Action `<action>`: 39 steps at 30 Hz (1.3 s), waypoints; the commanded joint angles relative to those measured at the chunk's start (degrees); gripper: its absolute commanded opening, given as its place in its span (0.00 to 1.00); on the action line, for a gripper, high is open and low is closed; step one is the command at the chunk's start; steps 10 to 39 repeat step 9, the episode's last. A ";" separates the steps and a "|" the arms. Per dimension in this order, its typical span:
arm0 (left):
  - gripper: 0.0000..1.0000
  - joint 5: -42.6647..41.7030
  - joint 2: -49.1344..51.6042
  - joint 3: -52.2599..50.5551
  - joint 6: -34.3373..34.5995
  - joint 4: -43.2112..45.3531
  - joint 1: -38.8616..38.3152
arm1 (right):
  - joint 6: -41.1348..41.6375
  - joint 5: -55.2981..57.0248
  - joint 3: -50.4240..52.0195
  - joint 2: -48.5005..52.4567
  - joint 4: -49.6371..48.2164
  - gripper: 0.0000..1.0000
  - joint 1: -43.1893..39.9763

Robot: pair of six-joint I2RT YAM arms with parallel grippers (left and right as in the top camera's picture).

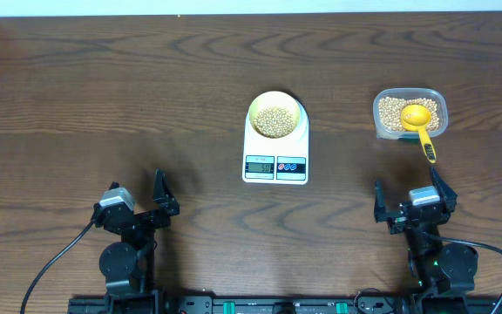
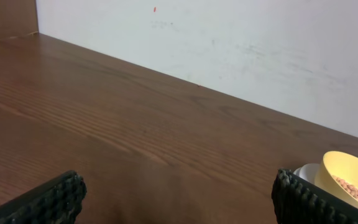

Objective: Scoop item into bowl and weigh 50g on scale

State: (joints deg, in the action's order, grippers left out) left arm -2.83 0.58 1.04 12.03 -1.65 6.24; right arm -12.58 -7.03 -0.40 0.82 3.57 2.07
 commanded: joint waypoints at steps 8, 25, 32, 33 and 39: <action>0.98 0.96 -0.35 -0.81 0.11 -2.38 0.22 | -0.33 0.26 0.09 -0.55 0.26 0.99 0.44; 0.98 0.96 -0.35 -0.81 0.11 -2.38 0.22 | -0.33 0.26 0.09 -0.55 0.26 0.99 0.44; 0.98 0.96 -0.35 -0.81 0.11 -2.38 0.22 | -0.33 0.26 0.09 -0.55 0.26 0.99 0.44; 0.98 0.96 -0.35 -0.81 0.11 -2.38 0.22 | -0.33 0.26 0.09 -0.55 0.26 0.99 0.44; 0.98 0.96 -0.35 -0.81 0.11 -2.38 0.22 | -0.33 0.26 0.09 -0.55 0.26 0.99 0.44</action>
